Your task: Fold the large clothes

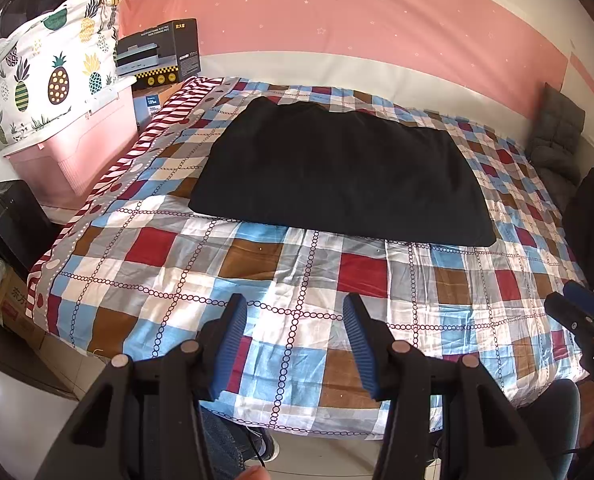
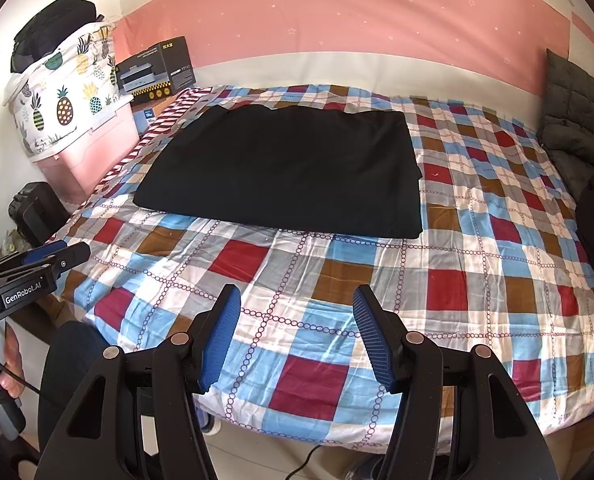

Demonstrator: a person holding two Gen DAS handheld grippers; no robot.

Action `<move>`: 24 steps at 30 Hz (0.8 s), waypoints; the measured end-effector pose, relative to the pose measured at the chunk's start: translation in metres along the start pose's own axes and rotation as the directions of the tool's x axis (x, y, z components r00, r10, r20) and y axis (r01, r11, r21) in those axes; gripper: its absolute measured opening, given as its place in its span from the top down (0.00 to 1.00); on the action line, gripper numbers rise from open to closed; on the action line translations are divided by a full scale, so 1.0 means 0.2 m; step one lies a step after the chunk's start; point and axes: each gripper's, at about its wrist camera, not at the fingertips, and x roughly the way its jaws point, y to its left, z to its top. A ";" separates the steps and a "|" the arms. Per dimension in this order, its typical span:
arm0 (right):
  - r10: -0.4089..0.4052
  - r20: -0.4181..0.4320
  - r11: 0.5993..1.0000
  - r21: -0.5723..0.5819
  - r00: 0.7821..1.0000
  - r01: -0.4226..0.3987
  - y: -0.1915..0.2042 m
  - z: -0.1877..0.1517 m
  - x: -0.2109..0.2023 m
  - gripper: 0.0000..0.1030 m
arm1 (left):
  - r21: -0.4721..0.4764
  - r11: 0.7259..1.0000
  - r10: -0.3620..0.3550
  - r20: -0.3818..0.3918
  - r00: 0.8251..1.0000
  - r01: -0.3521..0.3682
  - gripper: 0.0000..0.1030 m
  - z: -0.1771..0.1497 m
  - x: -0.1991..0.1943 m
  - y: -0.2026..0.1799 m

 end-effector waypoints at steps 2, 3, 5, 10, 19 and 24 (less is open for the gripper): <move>0.001 0.001 1.000 -0.001 1.000 -0.001 0.00 0.00 0.00 0.43 | 0.000 1.000 -0.002 0.000 1.000 0.002 0.49 0.00 0.00 0.00; -0.001 0.000 1.000 -0.001 1.000 0.001 0.00 0.00 0.00 0.43 | 0.000 1.000 -0.002 0.000 1.000 0.002 0.49 0.00 0.00 0.00; 0.000 0.000 1.000 0.000 1.000 0.000 0.00 0.00 0.00 0.43 | 0.002 1.000 -0.002 0.000 1.000 0.002 0.49 0.00 0.00 0.00; -0.002 0.000 1.000 0.001 1.000 0.002 0.01 0.00 0.00 0.43 | 0.005 1.000 -0.003 -0.004 1.000 0.003 0.49 0.00 0.00 0.00; 0.000 0.003 1.000 -0.001 1.000 0.000 0.00 0.00 0.00 0.43 | 0.013 1.000 0.006 -0.009 1.000 -0.005 0.49 0.00 0.01 0.01; 0.001 0.000 1.000 -0.005 1.000 -0.001 0.01 0.00 0.00 0.43 | 0.021 1.000 0.017 -0.015 1.000 -0.017 0.49 0.00 0.02 0.00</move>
